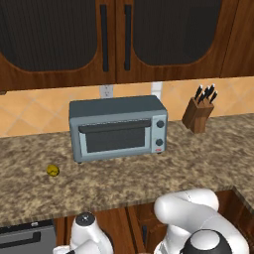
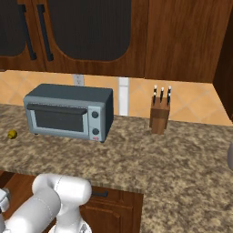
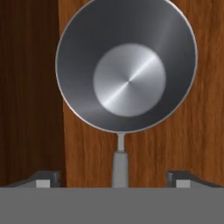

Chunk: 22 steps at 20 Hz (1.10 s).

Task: Pick the measuring cup from the drawer and place it on the counter.

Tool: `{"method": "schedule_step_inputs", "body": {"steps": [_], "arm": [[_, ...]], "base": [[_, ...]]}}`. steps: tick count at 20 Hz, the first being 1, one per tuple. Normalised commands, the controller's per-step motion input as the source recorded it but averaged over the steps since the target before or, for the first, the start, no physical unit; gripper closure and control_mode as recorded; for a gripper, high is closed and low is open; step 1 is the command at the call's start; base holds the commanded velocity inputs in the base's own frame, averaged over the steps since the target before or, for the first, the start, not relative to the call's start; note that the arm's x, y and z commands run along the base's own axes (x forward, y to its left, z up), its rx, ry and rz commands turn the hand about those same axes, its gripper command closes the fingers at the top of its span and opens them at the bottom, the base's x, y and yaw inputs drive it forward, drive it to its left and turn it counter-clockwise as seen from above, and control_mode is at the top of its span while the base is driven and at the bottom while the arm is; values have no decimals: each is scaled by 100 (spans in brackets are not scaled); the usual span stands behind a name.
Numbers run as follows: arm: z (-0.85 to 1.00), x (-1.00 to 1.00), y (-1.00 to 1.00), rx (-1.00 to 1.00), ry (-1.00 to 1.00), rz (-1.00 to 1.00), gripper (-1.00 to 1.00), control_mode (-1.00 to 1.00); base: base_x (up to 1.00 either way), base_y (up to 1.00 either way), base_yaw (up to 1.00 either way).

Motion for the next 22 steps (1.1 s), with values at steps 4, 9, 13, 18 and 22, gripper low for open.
{"method": "schedule_step_inputs", "body": {"steps": [4, 9, 13, 18, 22], "arm": [[-4, 0, 0, -1, 0, 0, 100, -100], [0, 0, 0, 0, 0, 0, 100, -100], [1, -23, -5, 0, -1, 0, 100, -100], [60, -91, -27, 0, -4, -2, 100, -100], [99, -67, -17, 0, -6, -6, 100, -100]], "base": [[0, 0, 0], [0, 0, 0], [0, 0, 0], [0, 0, 0], [0, 0, 0]]}}
